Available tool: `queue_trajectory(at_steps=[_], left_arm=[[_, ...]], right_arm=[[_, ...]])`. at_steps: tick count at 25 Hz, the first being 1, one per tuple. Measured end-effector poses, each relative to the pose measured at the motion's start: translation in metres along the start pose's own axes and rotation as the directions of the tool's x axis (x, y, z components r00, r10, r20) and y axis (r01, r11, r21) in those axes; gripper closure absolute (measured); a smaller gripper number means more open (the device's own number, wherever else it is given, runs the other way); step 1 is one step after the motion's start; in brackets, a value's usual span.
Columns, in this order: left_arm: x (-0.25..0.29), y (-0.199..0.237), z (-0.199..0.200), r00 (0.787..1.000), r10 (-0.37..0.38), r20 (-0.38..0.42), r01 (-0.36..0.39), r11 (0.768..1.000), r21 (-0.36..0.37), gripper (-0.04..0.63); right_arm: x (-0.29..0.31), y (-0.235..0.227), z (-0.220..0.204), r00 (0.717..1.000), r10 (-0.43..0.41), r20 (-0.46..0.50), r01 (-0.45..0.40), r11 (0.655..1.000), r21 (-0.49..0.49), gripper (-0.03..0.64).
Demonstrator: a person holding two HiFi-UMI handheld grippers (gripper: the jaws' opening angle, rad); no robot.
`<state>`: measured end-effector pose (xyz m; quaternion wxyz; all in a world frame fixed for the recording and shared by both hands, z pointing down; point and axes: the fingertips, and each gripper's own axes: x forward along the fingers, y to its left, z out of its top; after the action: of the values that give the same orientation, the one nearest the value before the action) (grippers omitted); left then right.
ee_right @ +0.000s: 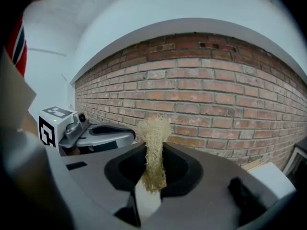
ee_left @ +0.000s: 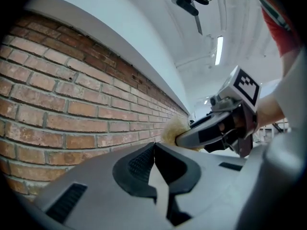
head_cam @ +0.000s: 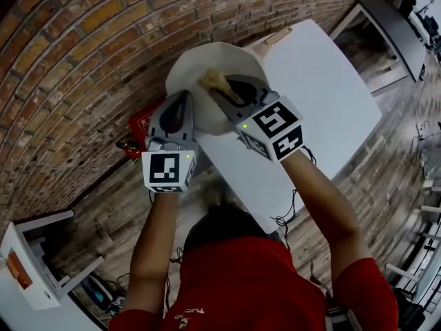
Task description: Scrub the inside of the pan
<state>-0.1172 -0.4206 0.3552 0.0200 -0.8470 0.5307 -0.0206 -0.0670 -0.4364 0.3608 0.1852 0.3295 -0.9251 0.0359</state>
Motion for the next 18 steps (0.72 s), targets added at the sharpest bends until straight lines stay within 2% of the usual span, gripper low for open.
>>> queue_trajectory(at_steps=[5, 9, 13, 18], left_arm=[[0.017, 0.007, -0.020, 1.000, 0.003, -0.020, -0.003, 1.000, 0.015, 0.581], [0.027, 0.019, -0.030, 0.999, 0.031, -0.028, -0.031, 0.999, 0.006, 0.581], [0.030, 0.029, -0.036, 0.998, 0.059, -0.030, -0.059, 0.998, -0.006, 0.581], [0.029, 0.040, -0.043, 0.996, 0.078, -0.034, -0.079, 0.997, -0.020, 0.581]], right_arm=[[0.039, -0.015, -0.029, 0.993, 0.025, -0.118, -0.020, 0.999, 0.041, 0.529], [0.071, -0.023, -0.048, 0.973, 0.063, -0.221, -0.053, 0.997, 0.051, 0.529], [0.102, -0.025, -0.076, 0.931, 0.107, -0.349, -0.091, 0.994, 0.061, 0.529], [0.131, -0.023, -0.110, 0.863, 0.134, -0.488, -0.105, 0.991, 0.087, 0.529]])
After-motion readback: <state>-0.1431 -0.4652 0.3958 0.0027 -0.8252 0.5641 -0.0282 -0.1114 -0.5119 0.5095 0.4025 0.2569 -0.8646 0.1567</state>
